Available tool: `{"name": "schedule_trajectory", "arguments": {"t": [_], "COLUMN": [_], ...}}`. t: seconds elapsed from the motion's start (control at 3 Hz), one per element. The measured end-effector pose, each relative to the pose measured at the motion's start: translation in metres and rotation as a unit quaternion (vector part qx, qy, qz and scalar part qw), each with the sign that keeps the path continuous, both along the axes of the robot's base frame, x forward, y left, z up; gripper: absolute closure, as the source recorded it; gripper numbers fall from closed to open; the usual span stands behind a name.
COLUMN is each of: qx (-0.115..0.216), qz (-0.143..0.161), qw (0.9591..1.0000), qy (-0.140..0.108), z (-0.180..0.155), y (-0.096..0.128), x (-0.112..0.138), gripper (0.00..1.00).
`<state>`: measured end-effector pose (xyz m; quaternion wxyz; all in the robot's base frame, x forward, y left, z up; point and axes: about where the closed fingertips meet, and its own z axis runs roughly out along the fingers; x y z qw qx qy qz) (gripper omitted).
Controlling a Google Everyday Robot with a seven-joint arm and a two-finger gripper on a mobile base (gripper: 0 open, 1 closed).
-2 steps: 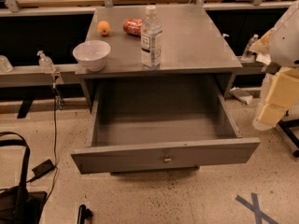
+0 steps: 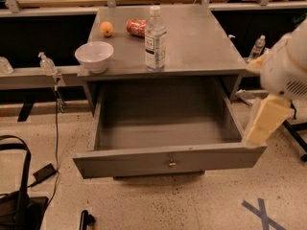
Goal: Close top drawer
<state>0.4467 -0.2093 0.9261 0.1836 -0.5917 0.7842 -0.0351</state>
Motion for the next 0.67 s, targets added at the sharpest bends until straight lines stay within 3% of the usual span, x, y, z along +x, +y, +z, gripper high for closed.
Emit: {"name": "schedule_trajectory", "arguments": {"t": [0.33, 0.67], "qx": [0.045, 0.046], "qz": [-0.014, -0.019], "qw": [0.9985, 0.9984], "qy": [0.027, 0.028], "z": [-0.082, -0.116], "y": [0.013, 0.015], "x": [-0.009, -0.013], "gripper": [0.0, 0.0]}}
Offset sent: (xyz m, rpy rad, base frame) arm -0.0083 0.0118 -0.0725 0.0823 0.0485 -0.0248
